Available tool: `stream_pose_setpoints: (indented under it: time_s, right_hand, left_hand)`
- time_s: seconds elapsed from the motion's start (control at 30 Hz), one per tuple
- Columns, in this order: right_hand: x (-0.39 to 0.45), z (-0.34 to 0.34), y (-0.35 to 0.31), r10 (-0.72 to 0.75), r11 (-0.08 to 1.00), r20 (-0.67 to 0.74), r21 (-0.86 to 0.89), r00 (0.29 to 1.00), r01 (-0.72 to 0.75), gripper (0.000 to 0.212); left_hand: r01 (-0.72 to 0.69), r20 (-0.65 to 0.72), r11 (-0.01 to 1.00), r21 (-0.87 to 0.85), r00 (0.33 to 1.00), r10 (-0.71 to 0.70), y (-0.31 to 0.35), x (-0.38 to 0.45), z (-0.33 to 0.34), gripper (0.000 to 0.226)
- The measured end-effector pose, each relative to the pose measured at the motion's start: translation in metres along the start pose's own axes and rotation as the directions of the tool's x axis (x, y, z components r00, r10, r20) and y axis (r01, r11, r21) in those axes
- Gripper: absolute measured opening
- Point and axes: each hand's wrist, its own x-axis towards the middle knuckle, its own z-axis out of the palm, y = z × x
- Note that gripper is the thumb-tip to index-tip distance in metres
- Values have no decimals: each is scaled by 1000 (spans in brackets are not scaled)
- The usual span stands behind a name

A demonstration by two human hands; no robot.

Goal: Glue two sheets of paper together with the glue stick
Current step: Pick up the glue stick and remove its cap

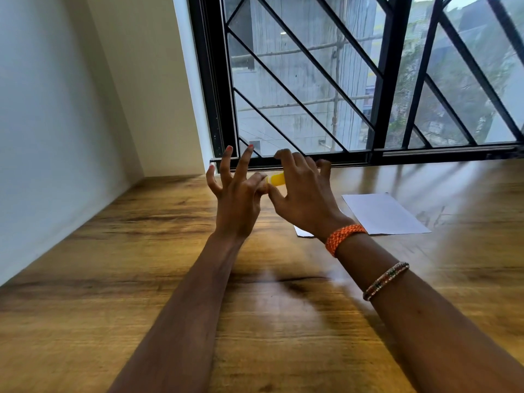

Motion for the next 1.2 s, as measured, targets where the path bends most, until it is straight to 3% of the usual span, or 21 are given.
stream_pose_setpoints:
  time_s: [0.07,0.2,0.3,0.43,0.53,0.6,0.73,0.9,1.0,1.03,1.1,1.17,1.2]
  right_hand:
    - [0,-2,0,70,994,68,84,995,-75,38]
    - [-2,-2,3,35,978,140,201,990,-63,18]
    - [-1,-2,1,-20,993,101,121,995,8,15]
    - [2,-4,-2,-84,996,-37,-14,996,83,31]
    - [8,-18,3,-137,984,-244,80,960,161,36]
    - [14,-29,9,-73,965,-380,207,922,161,39]
    - [18,-35,13,43,953,-408,292,912,86,38]
    - [7,-16,0,-19,966,-149,251,989,56,57]
    - [3,-8,-3,39,958,-53,285,998,-22,16]
    - [3,-7,-4,112,944,18,309,994,-112,15]
    - [3,-5,-3,304,810,274,429,912,-399,23]
    - [0,-3,-4,383,526,578,505,720,-685,20]
    - [-2,-1,-6,371,466,654,482,659,-741,20]
  left_hand:
    - [-17,4,1000,2,1000,17,2,0,0,19]
    - [-18,53,1000,16,998,17,4,0,1,20]
    - [-8,37,1000,21,999,7,4,0,1,23]
    - [32,-43,999,-40,999,-34,18,8,-4,30]
    - [101,80,991,-90,992,-93,18,7,-9,34]
    - [138,198,987,-86,973,-118,7,2,-10,31]
    - [295,250,948,-120,933,-258,-9,-1,-10,23]
    - [301,267,951,-72,924,-272,-6,-1,-10,28]
    - [366,254,915,-168,913,-319,-8,1,-9,22]
    - [388,251,900,-199,908,-336,-8,2,-9,22]
    - [429,253,873,-231,893,-372,-9,2,-7,28]
    - [481,259,839,-254,870,-420,-10,2,-8,34]
    - [504,260,823,-263,858,-443,-11,3,-8,32]
